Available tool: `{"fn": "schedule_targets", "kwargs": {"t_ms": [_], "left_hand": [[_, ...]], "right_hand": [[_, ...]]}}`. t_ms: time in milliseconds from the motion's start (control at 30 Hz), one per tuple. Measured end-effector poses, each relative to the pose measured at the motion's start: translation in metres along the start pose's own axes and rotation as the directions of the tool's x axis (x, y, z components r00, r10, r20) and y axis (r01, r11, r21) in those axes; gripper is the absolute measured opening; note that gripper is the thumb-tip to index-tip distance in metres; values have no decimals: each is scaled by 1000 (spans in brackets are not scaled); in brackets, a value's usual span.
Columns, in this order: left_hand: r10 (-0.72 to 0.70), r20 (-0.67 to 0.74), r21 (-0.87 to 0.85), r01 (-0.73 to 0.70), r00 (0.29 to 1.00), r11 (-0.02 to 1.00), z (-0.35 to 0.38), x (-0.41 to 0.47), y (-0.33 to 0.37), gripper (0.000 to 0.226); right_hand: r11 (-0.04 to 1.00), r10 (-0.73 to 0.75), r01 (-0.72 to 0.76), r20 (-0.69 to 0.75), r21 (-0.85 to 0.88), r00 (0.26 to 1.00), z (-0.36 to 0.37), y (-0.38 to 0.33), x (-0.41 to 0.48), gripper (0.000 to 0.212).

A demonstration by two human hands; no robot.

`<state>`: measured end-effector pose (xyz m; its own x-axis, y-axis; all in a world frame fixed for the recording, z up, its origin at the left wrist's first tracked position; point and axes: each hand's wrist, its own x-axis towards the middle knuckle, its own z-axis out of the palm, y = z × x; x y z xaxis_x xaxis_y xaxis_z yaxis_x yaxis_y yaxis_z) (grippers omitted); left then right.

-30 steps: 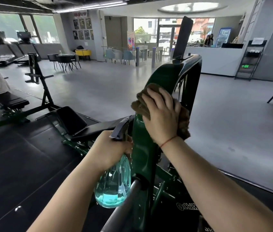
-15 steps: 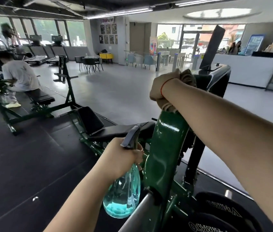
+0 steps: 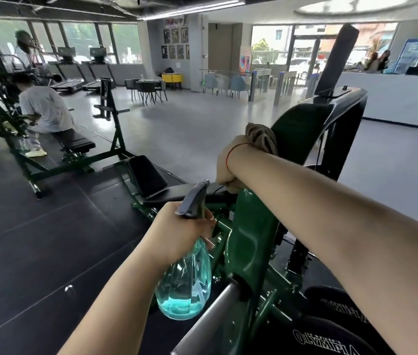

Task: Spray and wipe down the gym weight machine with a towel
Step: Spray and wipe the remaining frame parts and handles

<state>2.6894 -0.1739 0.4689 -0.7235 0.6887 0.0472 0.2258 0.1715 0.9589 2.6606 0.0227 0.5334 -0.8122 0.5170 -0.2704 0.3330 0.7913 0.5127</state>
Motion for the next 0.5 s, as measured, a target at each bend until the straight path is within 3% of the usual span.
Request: {"fn": "schedule_targets", "kwargs": {"t_ms": [100,200,300,400,500], "left_hand": [[21,-18,7,-20,1000,1000,-6,-4,-2,16],[33,-15,16,-33,999,999,-13,-7,-1,16],[42,-22,-11,-43,999,999,-14,-7,-1,31],[40,-10,-6,-40,999,999,-13,-5,-2,22],[7,3,-11,-7,1000,1000,-6,-5,-3,18]], "right_hand": [[970,-100,60,-161,-237,982,1,-14,-8,34],[973,-186,142,-251,-184,950,8,-2,-24,41],[999,-23,37,-384,28,923,-6,34,-25,38],[968,216,-133,-440,210,872,-10,67,-21,47],[968,250,-197,-505,157,826,4,59,-25,48]]}}
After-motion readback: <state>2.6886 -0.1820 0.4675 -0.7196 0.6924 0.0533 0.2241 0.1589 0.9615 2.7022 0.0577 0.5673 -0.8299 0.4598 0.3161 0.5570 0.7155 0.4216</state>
